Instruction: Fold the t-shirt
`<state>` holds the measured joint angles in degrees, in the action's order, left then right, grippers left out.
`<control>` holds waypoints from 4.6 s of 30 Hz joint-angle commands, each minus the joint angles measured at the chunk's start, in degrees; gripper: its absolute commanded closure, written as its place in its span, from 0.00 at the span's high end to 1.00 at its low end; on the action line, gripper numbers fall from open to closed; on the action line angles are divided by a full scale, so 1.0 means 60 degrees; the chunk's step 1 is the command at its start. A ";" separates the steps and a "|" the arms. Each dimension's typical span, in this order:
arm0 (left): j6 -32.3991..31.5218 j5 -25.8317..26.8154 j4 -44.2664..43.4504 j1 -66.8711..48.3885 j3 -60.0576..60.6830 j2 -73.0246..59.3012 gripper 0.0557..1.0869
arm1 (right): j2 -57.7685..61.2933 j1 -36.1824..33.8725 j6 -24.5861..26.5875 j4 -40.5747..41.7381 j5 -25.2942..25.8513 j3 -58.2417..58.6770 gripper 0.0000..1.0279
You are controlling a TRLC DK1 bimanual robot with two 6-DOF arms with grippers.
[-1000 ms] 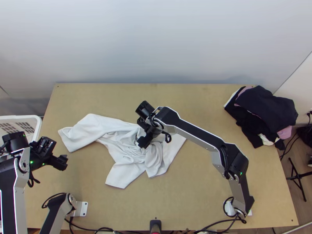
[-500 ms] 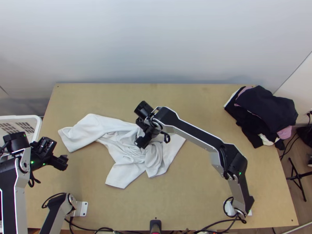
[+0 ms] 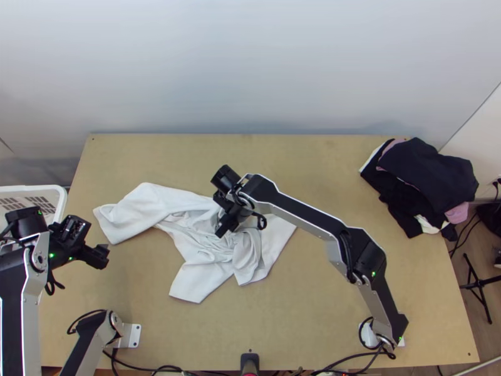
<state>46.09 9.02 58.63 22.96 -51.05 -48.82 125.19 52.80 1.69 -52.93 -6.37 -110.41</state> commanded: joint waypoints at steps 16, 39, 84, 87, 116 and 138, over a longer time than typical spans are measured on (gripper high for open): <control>-0.1045 -0.0697 -0.1642 -0.2464 -0.0237 -0.1795 0.95 | -0.4868 -0.1753 0.0626 -0.2077 -0.0183 -0.0553 0.03; -0.1953 -0.1605 -0.2697 -0.5570 -0.2010 -0.5062 0.95 | -0.7300 -0.4976 0.1051 -0.2561 -0.0344 0.0091 0.03; -0.3008 -0.1385 -0.3693 -0.8749 -0.5774 -1.0511 0.14 | -0.8135 -0.5679 0.1388 -0.2605 -0.0505 0.1688 0.03; -0.3081 -0.1385 -0.3707 -0.8265 -0.6272 -1.0160 0.14 | -0.8149 -0.5664 0.1388 -0.2605 -0.0505 0.1688 0.03; -0.3843 -0.1049 -0.1290 -0.6420 -0.8924 -0.5868 0.10 | -0.8560 -0.4639 0.0919 -0.2502 -0.0828 0.2537 0.03; -0.3799 -0.1722 -0.0177 -1.3041 -0.9041 -0.6644 0.14 | -0.6538 -0.7320 0.0465 0.2141 0.0388 0.7328 0.21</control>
<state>23.57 -0.73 57.12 -43.81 -102.43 -83.59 83.79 14.68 7.42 -48.01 -5.67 -71.33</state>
